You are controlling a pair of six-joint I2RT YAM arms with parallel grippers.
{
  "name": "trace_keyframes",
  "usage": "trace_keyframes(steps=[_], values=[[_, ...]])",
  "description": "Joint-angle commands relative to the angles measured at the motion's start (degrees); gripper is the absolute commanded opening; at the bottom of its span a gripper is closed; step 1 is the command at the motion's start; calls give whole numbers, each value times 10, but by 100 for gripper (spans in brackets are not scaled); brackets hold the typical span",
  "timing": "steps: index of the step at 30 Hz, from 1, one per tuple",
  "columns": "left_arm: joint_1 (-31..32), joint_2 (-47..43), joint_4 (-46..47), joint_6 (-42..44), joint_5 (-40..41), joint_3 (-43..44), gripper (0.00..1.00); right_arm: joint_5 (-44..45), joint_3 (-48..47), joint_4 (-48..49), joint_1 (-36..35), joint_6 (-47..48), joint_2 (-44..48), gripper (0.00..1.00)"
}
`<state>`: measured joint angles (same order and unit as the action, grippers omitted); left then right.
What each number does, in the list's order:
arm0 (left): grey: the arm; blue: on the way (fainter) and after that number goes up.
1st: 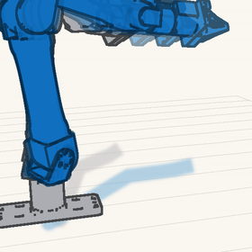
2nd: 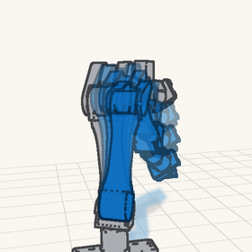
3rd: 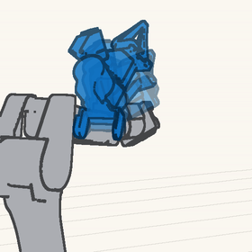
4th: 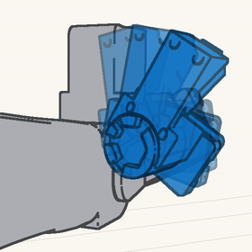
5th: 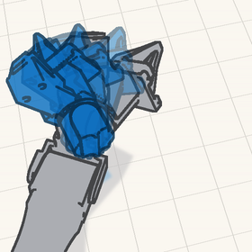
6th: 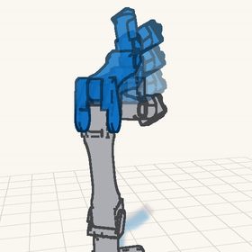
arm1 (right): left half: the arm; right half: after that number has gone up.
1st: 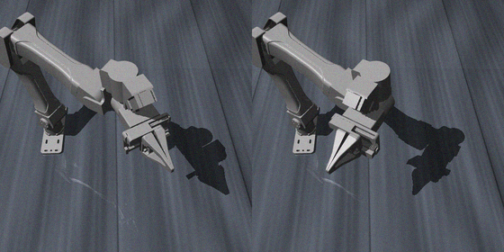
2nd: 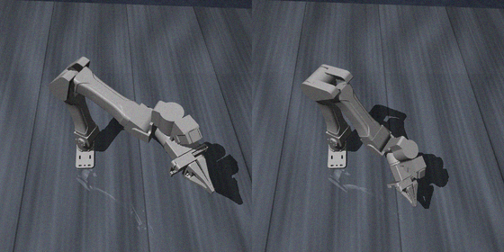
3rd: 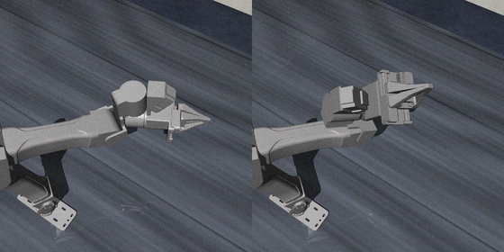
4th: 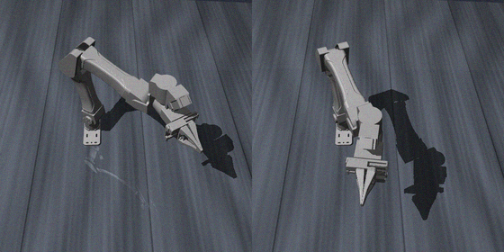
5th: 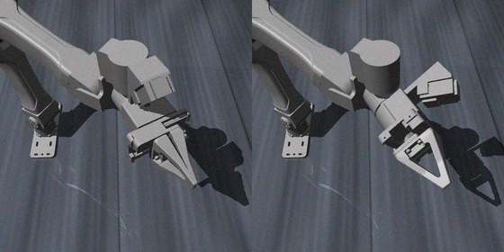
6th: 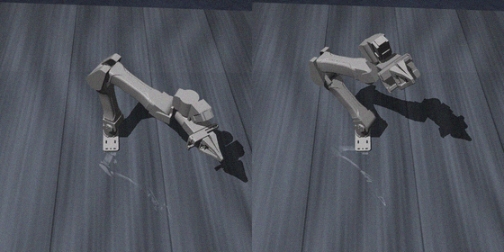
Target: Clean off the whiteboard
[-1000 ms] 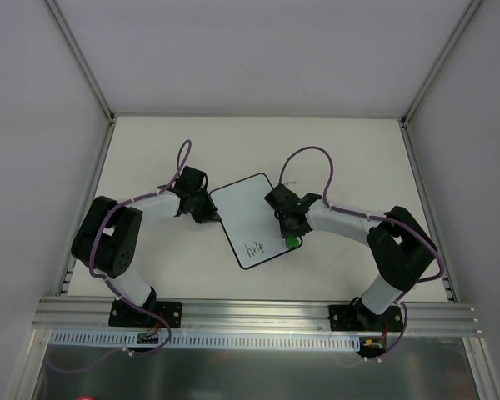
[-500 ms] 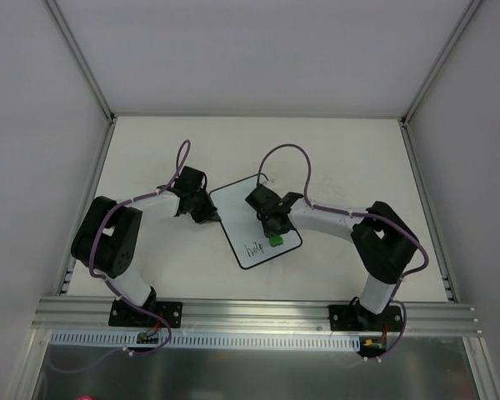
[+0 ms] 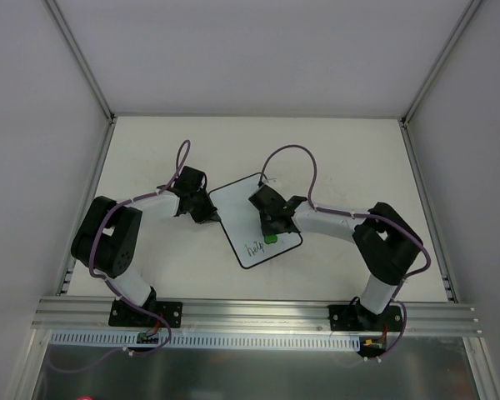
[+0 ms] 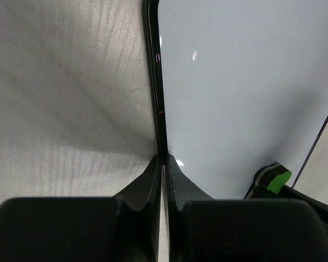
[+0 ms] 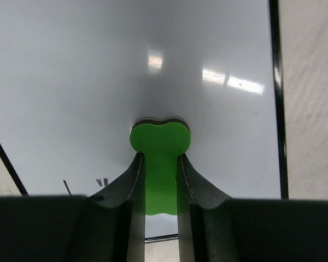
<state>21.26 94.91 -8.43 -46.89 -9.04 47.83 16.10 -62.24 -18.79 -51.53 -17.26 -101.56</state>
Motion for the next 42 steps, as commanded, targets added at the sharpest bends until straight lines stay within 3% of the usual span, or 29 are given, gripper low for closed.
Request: trace_keyframes(steps=[1,8,12,19,29,42], values=[[-6,26,-101,32,53,-34,0,30,69,-32,30,-30,29,0],[-8,23,-100,33,53,-37,0,29,161,-34,86,-88,109,0],[-8,27,-100,35,50,-35,0,18,153,-34,86,-80,102,0],[-8,28,-100,37,45,-31,0,28,55,-33,42,-28,52,0],[-8,32,-100,37,46,-33,0,38,-111,-35,54,3,-72,0],[-8,29,-100,35,49,-34,0,39,-8,-63,150,-16,-17,0]])
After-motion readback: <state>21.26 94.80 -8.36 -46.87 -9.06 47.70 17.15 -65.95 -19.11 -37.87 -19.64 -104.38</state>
